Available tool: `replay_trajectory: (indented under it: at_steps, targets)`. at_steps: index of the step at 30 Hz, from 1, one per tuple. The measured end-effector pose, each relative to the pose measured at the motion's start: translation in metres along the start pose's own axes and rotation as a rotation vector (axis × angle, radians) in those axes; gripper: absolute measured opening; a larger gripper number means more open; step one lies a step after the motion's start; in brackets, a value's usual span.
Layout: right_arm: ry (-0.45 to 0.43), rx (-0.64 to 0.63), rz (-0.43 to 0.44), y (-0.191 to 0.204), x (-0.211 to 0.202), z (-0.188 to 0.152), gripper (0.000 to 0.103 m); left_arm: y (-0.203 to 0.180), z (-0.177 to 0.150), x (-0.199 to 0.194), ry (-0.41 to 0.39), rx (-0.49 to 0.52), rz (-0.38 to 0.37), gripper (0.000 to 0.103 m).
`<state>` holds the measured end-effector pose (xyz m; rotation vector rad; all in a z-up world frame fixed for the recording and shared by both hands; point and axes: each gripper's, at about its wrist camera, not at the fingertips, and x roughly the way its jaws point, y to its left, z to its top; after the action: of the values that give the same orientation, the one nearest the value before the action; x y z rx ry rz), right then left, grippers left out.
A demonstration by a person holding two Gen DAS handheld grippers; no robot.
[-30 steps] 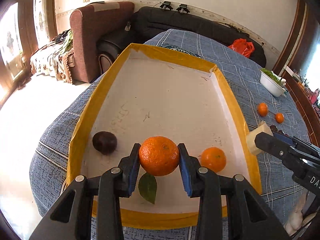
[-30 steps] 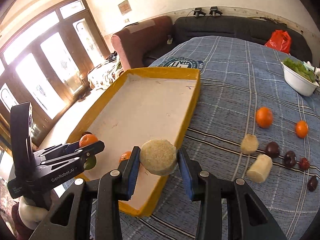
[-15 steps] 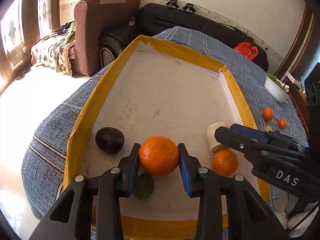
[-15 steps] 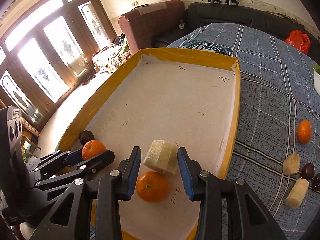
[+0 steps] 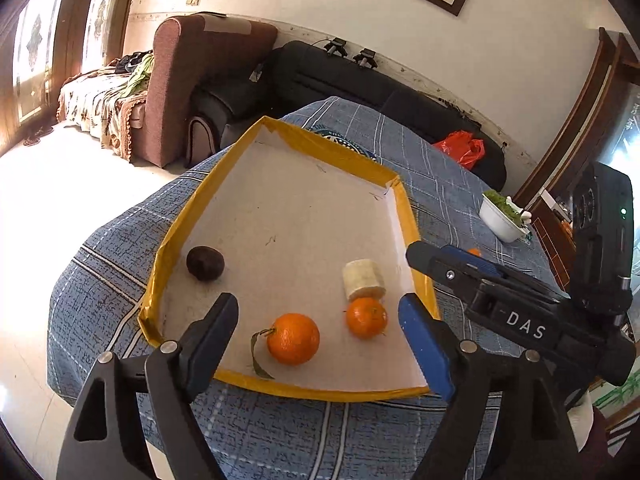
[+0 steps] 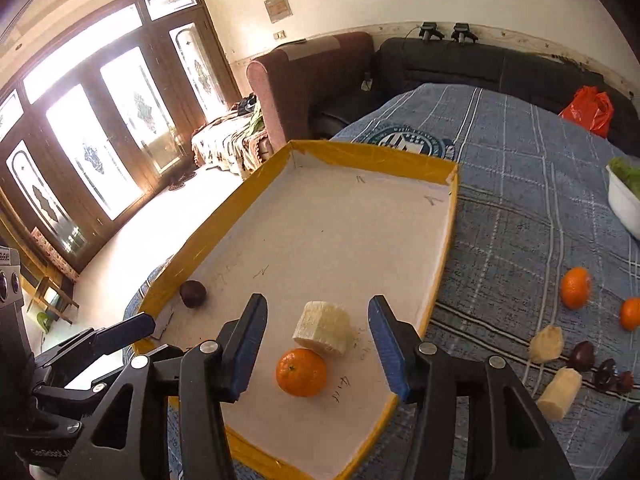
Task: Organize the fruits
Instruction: 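Lower orange and yam slice into the yellow tray and open both tools, then move both tools back toward the remaining fruit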
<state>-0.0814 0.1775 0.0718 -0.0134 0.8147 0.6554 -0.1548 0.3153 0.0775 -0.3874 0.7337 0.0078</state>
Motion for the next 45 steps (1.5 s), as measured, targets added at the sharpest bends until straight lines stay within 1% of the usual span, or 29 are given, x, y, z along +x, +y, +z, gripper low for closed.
replay_trajectory:
  at_steps: [1, 4, 6, 8, 9, 10, 12, 15, 17, 20, 22, 28, 33, 38, 41, 43, 45]
  targets:
    - [-0.028, -0.01, -0.02, -0.001, -0.011, -0.002, 0.063, -0.004, -0.001, -0.004, -0.01, 0.002, -0.009, 0.082]
    - [-0.131, -0.056, -0.124, -0.007, -0.048, -0.009, 0.075, -0.02, -0.006, -0.016, -0.045, 0.008, -0.033, 0.082]
    - [-0.216, -0.086, -0.209, -0.013, -0.072, -0.015, 0.094, -0.029, -0.01, -0.021, -0.049, 0.02, -0.028, 0.082]
    - [-0.285, -0.08, -0.248, -0.027, -0.091, -0.019, 0.103, -0.042, -0.015, -0.023, -0.051, 0.045, -0.006, 0.082]
    - [-0.305, -0.059, -0.263, -0.037, -0.1, -0.021, 0.103, -0.046, -0.017, -0.024, -0.049, 0.051, -0.005, 0.082]
    - [-0.306, -0.039, -0.269, -0.045, -0.105, -0.023, 0.103, -0.05, -0.019, -0.025, -0.045, 0.055, -0.012, 0.082]
    - [-0.298, 0.021, -0.281, -0.069, -0.113, -0.028, 0.103, -0.062, -0.024, -0.025, -0.033, 0.07, -0.024, 0.082]
    - [-0.286, 0.089, -0.316, -0.099, -0.124, -0.038, 0.103, -0.077, -0.029, -0.027, -0.038, 0.113, -0.013, 0.082]
    - [-0.285, 0.112, -0.344, -0.115, -0.132, -0.046, 0.103, -0.085, -0.03, -0.029, -0.044, 0.13, -0.009, 0.082]
    - [-0.302, 0.115, -0.404, -0.132, -0.144, -0.054, 0.103, -0.091, -0.031, -0.028, -0.044, 0.147, -0.008, 0.082]
    - [-0.304, 0.121, -0.421, -0.14, -0.15, -0.058, 0.103, -0.093, -0.032, -0.026, -0.04, 0.147, -0.004, 0.082]
    - [-0.285, 0.156, -0.43, -0.163, -0.154, -0.07, 0.103, -0.091, -0.031, -0.015, -0.025, 0.123, 0.01, 0.082]
    - [-0.268, 0.183, -0.438, -0.178, -0.155, -0.079, 0.103, -0.091, -0.034, -0.004, 0.001, 0.109, 0.008, 0.082]
    - [-0.256, 0.207, -0.448, -0.191, -0.154, -0.083, 0.103, -0.093, -0.035, 0.0, 0.006, 0.109, 0.005, 0.082]
    - [-0.253, 0.225, -0.445, -0.196, -0.156, -0.086, 0.103, -0.094, -0.035, 0.005, 0.011, 0.106, 0.0, 0.082]
    - [-0.247, 0.235, -0.441, -0.199, -0.16, -0.086, 0.103, -0.097, -0.035, 0.011, 0.028, 0.11, -0.006, 0.082]
    - [-0.259, 0.25, -0.427, -0.203, -0.17, -0.087, 0.103, -0.1, -0.036, 0.016, 0.041, 0.11, -0.021, 0.082]
